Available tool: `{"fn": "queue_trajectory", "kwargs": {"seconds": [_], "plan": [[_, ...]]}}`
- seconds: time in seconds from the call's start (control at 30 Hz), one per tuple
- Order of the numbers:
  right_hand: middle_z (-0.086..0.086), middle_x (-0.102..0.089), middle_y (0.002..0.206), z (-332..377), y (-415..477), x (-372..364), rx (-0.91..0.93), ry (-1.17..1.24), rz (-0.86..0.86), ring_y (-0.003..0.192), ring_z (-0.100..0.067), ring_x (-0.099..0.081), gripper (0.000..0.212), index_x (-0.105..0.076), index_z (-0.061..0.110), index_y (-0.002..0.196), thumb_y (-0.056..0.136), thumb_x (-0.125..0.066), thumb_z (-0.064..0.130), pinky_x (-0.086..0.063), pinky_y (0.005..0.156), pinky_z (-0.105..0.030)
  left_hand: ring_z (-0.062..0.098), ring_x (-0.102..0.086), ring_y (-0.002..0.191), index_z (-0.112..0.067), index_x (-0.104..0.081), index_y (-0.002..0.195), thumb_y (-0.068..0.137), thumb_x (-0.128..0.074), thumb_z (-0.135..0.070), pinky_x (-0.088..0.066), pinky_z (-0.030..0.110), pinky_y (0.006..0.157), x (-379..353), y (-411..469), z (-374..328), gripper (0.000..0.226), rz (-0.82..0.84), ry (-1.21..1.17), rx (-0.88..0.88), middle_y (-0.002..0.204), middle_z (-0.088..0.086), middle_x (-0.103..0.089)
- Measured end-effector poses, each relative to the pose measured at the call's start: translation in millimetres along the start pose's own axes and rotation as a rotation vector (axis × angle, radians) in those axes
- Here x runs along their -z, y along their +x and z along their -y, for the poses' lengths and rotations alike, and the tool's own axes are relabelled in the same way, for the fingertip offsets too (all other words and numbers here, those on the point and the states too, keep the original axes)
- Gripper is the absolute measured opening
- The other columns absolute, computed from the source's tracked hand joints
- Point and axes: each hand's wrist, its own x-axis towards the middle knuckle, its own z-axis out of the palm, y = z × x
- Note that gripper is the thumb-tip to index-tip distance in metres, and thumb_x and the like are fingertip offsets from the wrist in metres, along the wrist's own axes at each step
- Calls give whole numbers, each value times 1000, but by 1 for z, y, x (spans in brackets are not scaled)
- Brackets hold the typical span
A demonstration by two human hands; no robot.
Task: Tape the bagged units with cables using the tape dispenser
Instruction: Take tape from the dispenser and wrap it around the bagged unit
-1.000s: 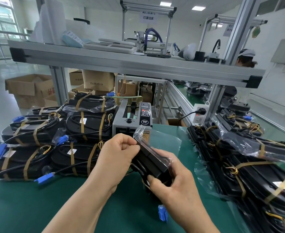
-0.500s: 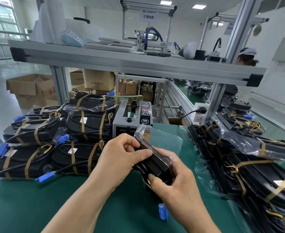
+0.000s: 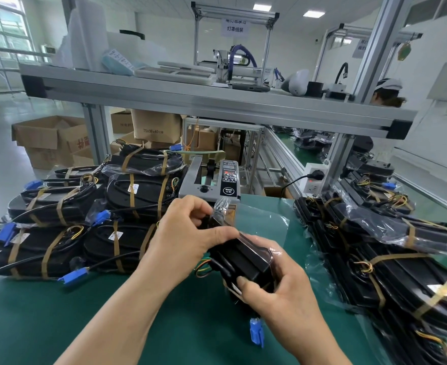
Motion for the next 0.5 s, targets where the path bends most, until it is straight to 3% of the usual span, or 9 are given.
{"fn": "queue_trajectory", "kwargs": {"seconds": [0.17, 0.33, 0.4, 0.5], "plan": [[8, -75, 92, -3, -3, 3, 12, 57, -45, 80, -10, -70, 52, -65, 50, 109, 60, -69, 34, -55, 71, -22, -25, -38, 101, -48, -43, 101, 34, -70, -81, -36, 13, 73, -17, -7, -10, 80, 84, 68, 2, 110, -27, -43], [8, -76, 103, -13, -2, 12, 35, 118, -115, 91, -10, -72, 54, -68, 49, 111, 59, -70, 33, -54, 76, -17, -18, -38, 119, -52, -21, 145, 40, -78, -75, -37, 14, 94, -15, -15, -2, 121, 236, -14, 6, 128, -36, -39], [4, -77, 106, -20, 0, 19, 33, 220, -184, 97, -12, -73, 55, -71, 43, 110, 59, -74, 24, -54, 79, -16, -19, -39, 124, -48, -25, 148, 51, -75, -74, -37, 21, 107, -11, -19, 6, 112, 302, -137, 59, 133, -36, -45], [-12, -75, 110, -30, 1, 22, 0, 479, -219, 106, -26, -71, 53, -74, 30, 111, 64, -68, 5, -57, 87, -27, -3, -41, 136, -40, -35, 146, 56, -79, -71, -36, 29, 113, -5, -25, 11, 105, 522, -265, 109, 142, -24, -50]]}}
